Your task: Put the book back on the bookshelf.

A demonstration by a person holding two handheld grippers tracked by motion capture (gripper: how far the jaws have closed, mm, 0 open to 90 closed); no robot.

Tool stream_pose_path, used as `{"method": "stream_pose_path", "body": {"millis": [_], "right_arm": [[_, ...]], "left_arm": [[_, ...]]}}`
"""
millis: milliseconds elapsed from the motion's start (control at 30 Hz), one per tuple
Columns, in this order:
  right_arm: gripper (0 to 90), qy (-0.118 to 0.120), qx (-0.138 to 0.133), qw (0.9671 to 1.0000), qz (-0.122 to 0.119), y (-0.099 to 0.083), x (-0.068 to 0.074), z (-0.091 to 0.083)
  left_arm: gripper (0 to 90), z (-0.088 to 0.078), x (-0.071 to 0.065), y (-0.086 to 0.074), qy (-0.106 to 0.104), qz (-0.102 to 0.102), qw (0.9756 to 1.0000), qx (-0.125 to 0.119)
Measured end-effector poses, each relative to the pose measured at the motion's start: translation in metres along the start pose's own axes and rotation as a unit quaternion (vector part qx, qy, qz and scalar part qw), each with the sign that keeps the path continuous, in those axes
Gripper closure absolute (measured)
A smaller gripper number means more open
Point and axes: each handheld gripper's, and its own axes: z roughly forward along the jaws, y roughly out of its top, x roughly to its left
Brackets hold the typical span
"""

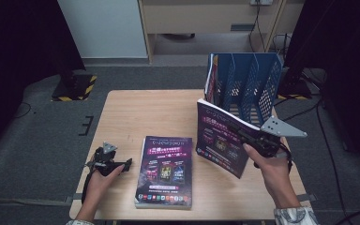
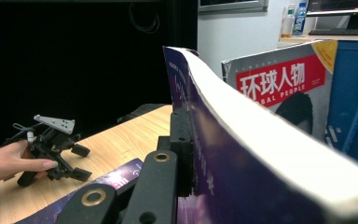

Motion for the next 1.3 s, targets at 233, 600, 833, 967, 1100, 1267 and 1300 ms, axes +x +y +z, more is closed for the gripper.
{"method": "stream_pose_path", "body": {"millis": [233,600,833,967,1100,1267,1300], "right_arm": [[82.3,-0.002,-0.003,1.0,0.004,0.001,-0.002,-0.012],[82.2,-0.002,0.006,1.0,-0.002,-0.001,-0.006,-0.026],[82.3,-0.002,0.009,1.0,-0.001,-0.002,-0.009,-0.038],[82.3,0.004,0.008,1.0,0.003,0.002,-0.01,-0.044],[82.3,0.008,0.006,0.9999,0.005,0.008,-0.011,-0.049],[82.3,0.01,0.001,0.9999,0.01,0.02,-0.012,-0.049],[82.3,0.011,0.001,0.9999,0.011,0.023,-0.013,-0.049]], "left_arm": [[0.7,0.0,0.0,0.0,0.0,0.0,1.0,0.0],[0.7,0.0,0.0,0.0,0.0,0.0,1.0,0.0],[0.7,0.0,0.0,0.0,0.0,0.0,1.0,0.0],[0.7,0.0,0.0,0.0,0.0,0.0,1.0,0.0],[0.7,0.0,0.0,0.0,0.0,0.0,1.0,0.0],[0.7,0.0,0.0,0.0,0.0,0.0,1.0,0.0],[0.7,0.0,0.0,0.0,0.0,0.0,1.0,0.0]]}}
